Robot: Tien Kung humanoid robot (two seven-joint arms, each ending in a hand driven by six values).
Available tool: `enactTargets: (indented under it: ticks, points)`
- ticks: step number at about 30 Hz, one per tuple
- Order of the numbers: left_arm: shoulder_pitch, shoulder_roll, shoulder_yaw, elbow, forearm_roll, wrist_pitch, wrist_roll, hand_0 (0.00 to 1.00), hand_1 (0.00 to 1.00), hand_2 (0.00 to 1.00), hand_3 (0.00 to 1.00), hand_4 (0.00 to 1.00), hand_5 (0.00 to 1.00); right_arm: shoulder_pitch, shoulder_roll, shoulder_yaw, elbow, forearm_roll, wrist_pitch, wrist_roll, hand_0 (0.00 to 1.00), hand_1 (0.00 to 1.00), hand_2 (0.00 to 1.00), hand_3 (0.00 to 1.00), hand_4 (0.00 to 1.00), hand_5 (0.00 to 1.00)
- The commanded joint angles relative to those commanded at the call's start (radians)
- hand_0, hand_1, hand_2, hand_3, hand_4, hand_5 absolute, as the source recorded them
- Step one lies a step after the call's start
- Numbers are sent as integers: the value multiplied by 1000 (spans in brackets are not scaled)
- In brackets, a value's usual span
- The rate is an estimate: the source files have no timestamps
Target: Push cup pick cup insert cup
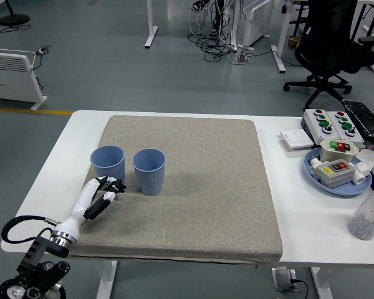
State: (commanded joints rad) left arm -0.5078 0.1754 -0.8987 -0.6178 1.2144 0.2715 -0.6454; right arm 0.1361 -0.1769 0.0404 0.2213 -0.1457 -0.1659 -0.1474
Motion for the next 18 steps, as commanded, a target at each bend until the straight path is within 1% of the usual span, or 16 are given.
enactTargets:
  ticks: [5, 11, 15, 18]
  points:
    - [-32, -15, 23, 47, -28, 4, 0, 584, 542, 506, 498, 638, 998, 2, 0, 2, 0, -4, 1, -1, 718, 647, 692, 616, 175, 428]
    - [-53, -28, 23, 84, -38, 5, 0, 589, 547, 509, 499, 637, 998, 3, -1, 1, 0, -4, 3, -1, 718, 648, 692, 615, 175, 430]
    - [-55, -29, 14, 88, -37, 5, 0, 591, 543, 512, 498, 631, 998, 3, -1, 1, 0, -2, 3, -1, 718, 648, 692, 615, 176, 430]
    - [-45, -23, 3, 71, -26, 9, 0, 591, 543, 512, 498, 631, 998, 3, -1, 0, 0, -1, 3, 0, 718, 648, 692, 615, 176, 430]
